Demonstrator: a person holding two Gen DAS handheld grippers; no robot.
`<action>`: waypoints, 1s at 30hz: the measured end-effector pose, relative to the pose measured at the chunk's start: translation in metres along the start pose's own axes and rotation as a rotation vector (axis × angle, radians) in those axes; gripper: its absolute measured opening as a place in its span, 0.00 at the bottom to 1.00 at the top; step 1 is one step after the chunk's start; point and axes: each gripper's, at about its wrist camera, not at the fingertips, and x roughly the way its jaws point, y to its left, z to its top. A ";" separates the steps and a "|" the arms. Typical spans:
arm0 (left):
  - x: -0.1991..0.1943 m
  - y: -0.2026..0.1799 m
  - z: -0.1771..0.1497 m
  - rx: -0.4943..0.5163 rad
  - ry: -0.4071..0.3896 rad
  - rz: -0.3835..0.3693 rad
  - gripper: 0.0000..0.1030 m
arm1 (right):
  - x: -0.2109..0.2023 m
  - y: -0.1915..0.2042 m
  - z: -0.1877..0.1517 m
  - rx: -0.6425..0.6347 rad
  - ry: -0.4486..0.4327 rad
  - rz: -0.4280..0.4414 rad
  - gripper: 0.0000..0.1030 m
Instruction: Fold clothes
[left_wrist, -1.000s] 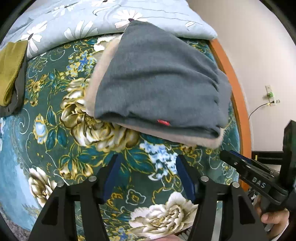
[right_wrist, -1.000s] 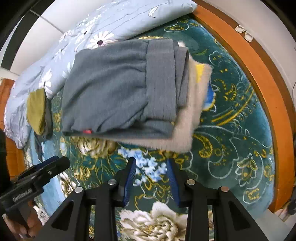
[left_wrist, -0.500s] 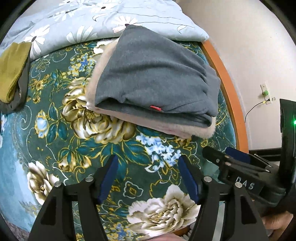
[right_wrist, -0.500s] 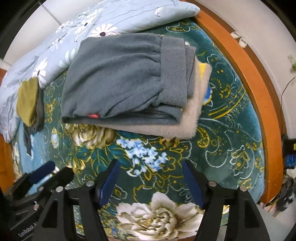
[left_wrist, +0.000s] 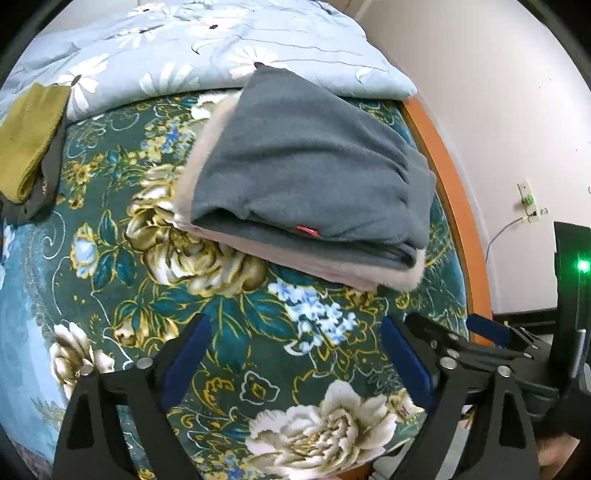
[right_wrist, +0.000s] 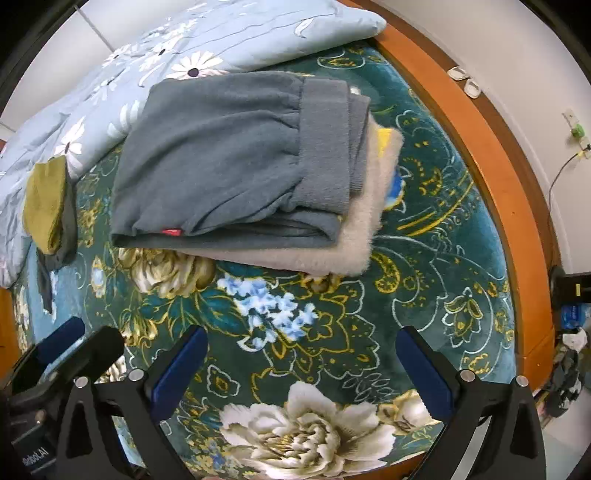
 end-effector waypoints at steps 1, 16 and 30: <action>-0.001 0.000 0.000 -0.002 -0.014 0.013 0.97 | 0.000 0.001 -0.001 -0.008 -0.007 -0.001 1.00; 0.004 0.003 -0.004 0.048 -0.154 0.123 0.97 | 0.006 0.005 0.002 -0.045 -0.149 -0.019 1.00; 0.031 0.008 0.003 0.058 -0.079 0.170 0.97 | 0.033 -0.002 0.008 -0.041 -0.119 0.000 1.00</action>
